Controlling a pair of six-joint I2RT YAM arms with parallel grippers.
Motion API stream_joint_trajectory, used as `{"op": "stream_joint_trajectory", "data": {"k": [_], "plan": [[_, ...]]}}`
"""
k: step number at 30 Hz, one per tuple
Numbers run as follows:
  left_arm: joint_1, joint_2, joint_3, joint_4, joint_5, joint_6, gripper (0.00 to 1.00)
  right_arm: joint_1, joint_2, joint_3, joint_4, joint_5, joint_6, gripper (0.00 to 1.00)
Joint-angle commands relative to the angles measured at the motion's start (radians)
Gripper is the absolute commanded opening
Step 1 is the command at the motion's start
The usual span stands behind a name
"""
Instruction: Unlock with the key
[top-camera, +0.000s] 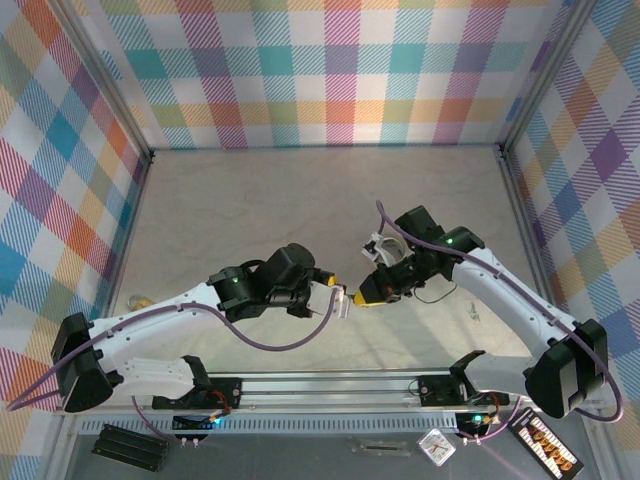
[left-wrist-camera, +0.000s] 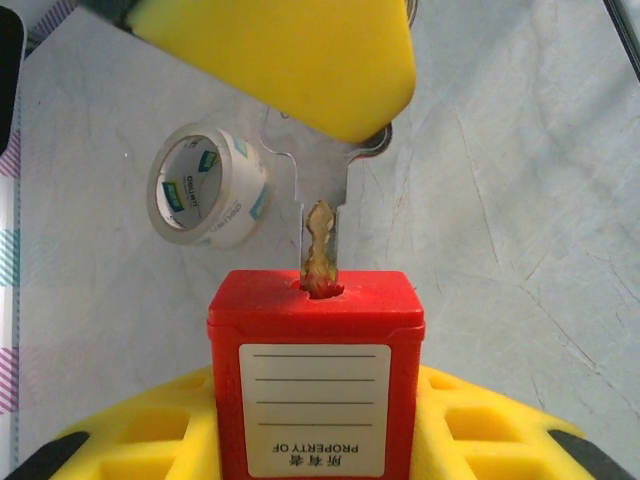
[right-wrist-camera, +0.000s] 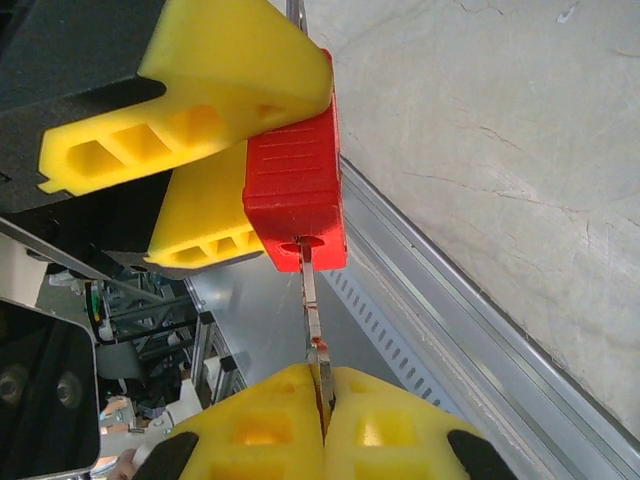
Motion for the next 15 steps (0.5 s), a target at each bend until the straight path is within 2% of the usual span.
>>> {"op": "stream_joint_trajectory", "data": {"k": [1, 8, 12, 15], "plan": [[-0.039, 0.014, 0.05, 0.034, 0.045, 0.022, 0.0, 0.022, 0.02, 0.013, 0.016, -0.021, -0.042, 0.0], [-0.044, -0.005, 0.092, 0.048, 0.165, -0.106, 0.0, 0.091, -0.007, 0.018, 0.056, 0.054, -0.051, 0.0], [-0.044, -0.005, 0.113, 0.018, 0.223, -0.149, 0.0, 0.1, -0.02, 0.025, 0.026, 0.126, -0.09, 0.0], [-0.044, -0.007, 0.112, 0.01, 0.243, -0.167, 0.0, 0.103, -0.03, 0.017, 0.033, 0.132, -0.099, 0.0]]}}
